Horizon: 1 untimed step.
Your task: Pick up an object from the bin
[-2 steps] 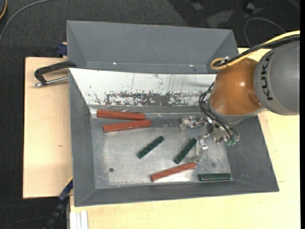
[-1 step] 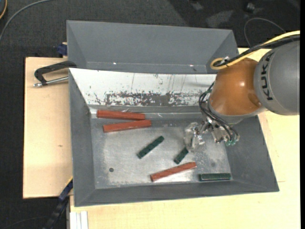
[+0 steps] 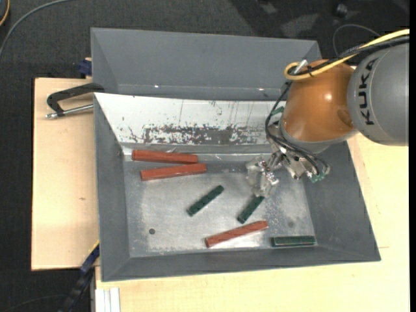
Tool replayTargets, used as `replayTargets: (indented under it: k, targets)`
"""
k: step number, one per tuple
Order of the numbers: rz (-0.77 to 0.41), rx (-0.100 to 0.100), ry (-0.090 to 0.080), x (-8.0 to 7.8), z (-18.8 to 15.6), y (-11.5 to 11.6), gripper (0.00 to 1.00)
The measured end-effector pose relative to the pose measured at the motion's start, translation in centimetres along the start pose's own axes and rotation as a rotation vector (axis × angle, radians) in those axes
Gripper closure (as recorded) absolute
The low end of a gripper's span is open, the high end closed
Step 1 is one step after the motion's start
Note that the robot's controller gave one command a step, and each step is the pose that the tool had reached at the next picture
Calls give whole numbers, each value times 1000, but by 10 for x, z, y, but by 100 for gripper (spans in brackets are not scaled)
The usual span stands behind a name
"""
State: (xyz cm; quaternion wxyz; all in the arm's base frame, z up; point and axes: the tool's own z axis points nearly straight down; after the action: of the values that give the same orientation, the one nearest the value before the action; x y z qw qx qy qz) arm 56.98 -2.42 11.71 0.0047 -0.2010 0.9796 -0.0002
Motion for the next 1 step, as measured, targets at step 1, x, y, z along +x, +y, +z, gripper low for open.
replayTargets:
  k: [1]
  targets:
    - [1,-1,2,1,1,0,0]
